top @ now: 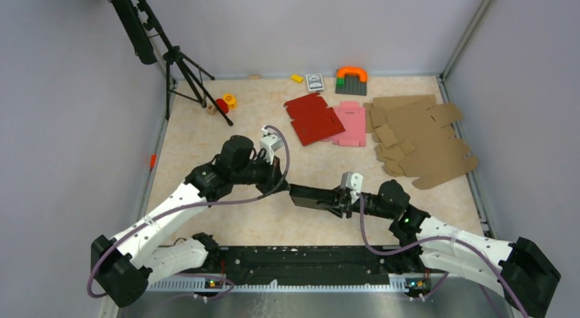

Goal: Fold the paper box
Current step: Close the paper box at the center of the board.

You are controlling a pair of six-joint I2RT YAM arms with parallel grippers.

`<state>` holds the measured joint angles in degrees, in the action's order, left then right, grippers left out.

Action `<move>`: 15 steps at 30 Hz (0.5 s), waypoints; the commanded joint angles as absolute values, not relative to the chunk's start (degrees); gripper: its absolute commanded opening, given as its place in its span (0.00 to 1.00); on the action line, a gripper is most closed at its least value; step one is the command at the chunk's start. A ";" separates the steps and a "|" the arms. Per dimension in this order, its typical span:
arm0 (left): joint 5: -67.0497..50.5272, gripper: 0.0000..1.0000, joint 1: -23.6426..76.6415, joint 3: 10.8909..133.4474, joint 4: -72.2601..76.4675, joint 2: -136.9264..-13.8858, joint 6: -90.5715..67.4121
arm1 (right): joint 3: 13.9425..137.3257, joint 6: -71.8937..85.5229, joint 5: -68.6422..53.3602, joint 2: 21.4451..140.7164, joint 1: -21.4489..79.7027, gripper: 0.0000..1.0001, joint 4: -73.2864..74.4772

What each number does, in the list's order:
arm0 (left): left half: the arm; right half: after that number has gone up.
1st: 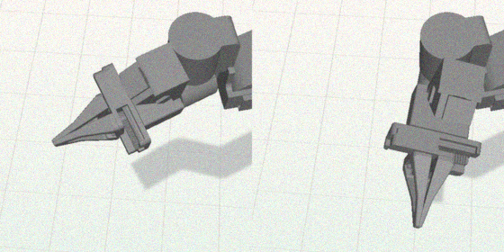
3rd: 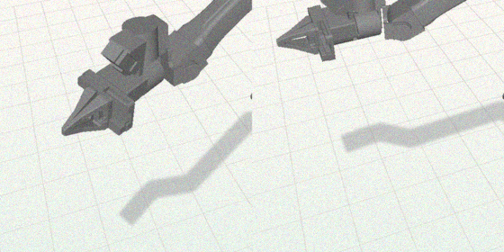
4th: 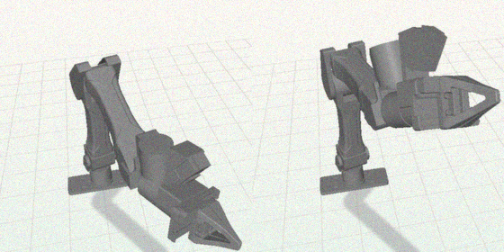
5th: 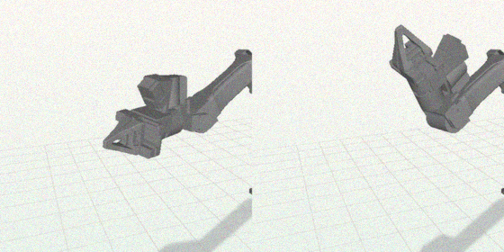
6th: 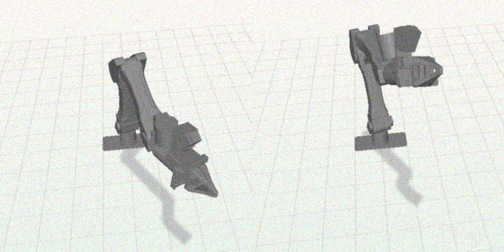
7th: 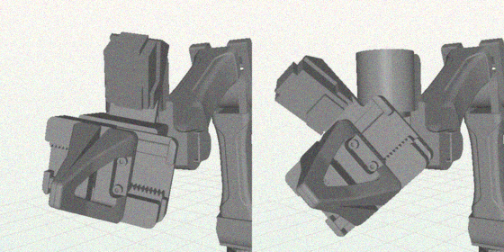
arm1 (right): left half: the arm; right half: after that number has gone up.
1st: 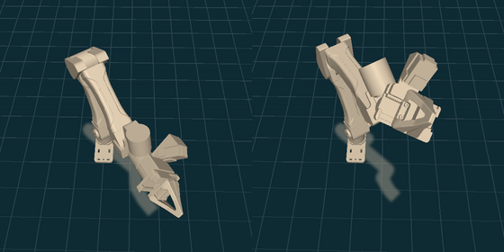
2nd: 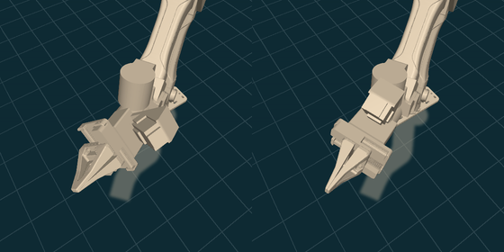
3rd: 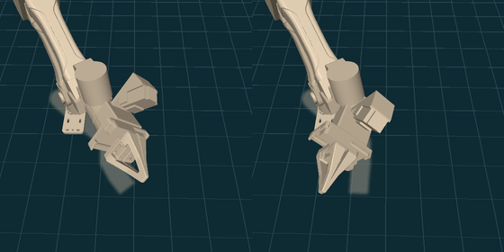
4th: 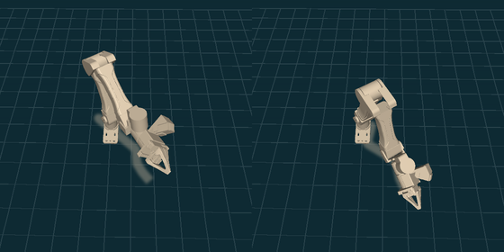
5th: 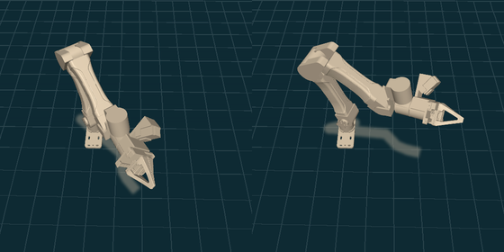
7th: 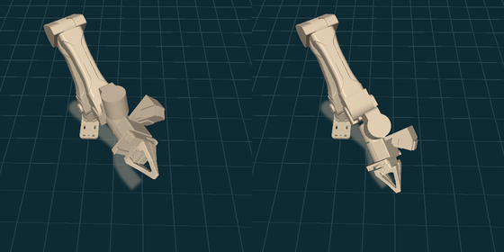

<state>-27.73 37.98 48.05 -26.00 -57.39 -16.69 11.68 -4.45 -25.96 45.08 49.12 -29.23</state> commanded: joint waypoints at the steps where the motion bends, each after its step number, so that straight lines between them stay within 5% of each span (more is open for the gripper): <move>1: -29.60 0.00 38.14 51.35 -24.79 -59.14 -18.57 | 15.00 -4.64 -26.44 45.33 49.92 0.00 -32.52; 15: -24.40 0.00 38.14 50.80 -25.31 -61.73 -27.26 | 13.62 -4.09 -22.73 47.88 49.94 0.00 -35.98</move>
